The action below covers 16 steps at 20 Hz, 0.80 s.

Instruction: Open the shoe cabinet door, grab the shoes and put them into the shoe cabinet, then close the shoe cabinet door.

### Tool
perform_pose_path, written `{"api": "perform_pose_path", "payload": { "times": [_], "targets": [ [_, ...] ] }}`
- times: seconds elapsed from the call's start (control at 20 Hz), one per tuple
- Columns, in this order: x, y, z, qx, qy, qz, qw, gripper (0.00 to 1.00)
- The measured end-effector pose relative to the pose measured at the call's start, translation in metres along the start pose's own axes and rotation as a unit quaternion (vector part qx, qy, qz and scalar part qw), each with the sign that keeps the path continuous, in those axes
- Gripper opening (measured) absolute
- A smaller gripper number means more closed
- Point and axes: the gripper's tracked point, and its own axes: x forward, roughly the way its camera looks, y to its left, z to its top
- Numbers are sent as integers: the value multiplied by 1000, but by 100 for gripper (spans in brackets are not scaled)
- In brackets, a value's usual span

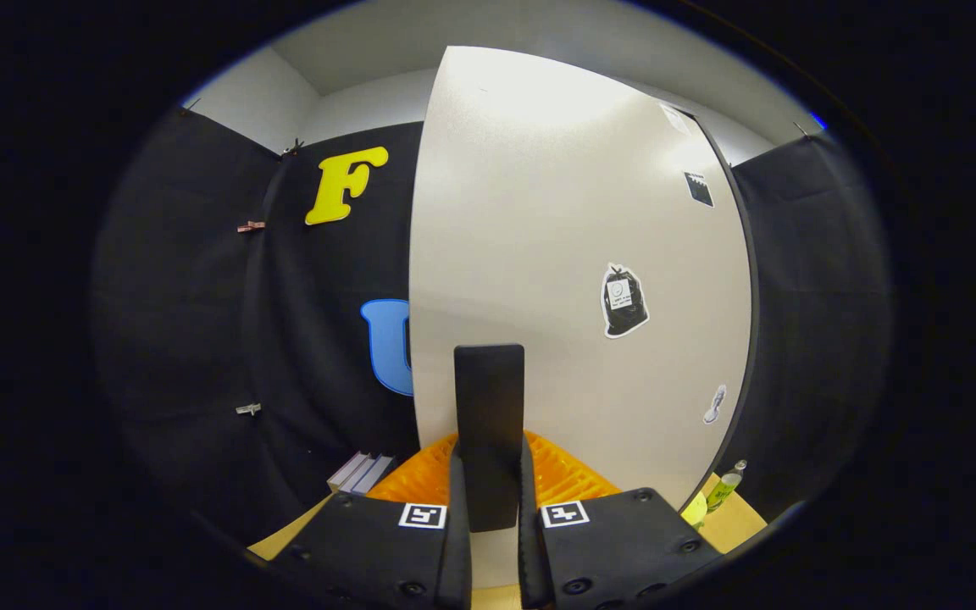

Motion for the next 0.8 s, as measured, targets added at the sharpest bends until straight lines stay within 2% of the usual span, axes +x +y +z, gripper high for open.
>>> {"api": "perform_pose_path", "payload": {
  "times": [0.8],
  "targets": [
    [-86,-56,3,-4,10,86,996,25]
  ]
}}
